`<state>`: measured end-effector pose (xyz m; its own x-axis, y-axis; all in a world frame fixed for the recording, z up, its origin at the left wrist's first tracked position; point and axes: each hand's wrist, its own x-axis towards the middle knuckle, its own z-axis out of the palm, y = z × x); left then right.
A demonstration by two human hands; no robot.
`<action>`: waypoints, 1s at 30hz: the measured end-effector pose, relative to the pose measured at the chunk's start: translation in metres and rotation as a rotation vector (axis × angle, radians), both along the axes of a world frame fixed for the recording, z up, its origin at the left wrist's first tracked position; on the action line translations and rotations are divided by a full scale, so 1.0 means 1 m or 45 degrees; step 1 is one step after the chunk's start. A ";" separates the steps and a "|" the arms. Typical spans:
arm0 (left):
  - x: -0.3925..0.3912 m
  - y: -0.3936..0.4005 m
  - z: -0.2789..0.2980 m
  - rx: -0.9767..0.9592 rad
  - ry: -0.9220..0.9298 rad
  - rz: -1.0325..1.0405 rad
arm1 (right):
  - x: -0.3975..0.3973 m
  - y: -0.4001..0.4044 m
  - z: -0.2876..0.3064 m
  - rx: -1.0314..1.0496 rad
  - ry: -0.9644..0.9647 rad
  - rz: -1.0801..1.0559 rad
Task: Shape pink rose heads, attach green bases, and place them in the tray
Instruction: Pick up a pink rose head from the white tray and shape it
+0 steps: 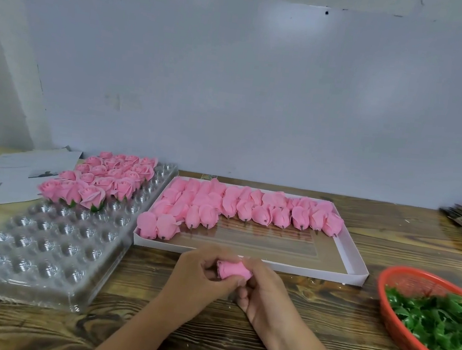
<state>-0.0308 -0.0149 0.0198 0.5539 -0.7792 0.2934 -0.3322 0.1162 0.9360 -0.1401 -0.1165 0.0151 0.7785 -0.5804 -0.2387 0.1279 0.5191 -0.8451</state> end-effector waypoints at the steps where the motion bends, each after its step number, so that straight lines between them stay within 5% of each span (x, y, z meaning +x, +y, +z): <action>1: 0.000 0.000 -0.001 0.001 0.012 0.007 | 0.000 0.000 -0.001 -0.001 0.005 0.001; 30: 0.008 0.000 -0.004 0.023 0.006 0.038 | -0.008 -0.008 0.007 -0.089 0.160 0.187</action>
<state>-0.0224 -0.0146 0.0159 0.5784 -0.7673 0.2770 -0.3312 0.0895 0.9393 -0.1477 -0.1249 0.0220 0.8228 -0.4811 -0.3026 -0.0538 0.4642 -0.8841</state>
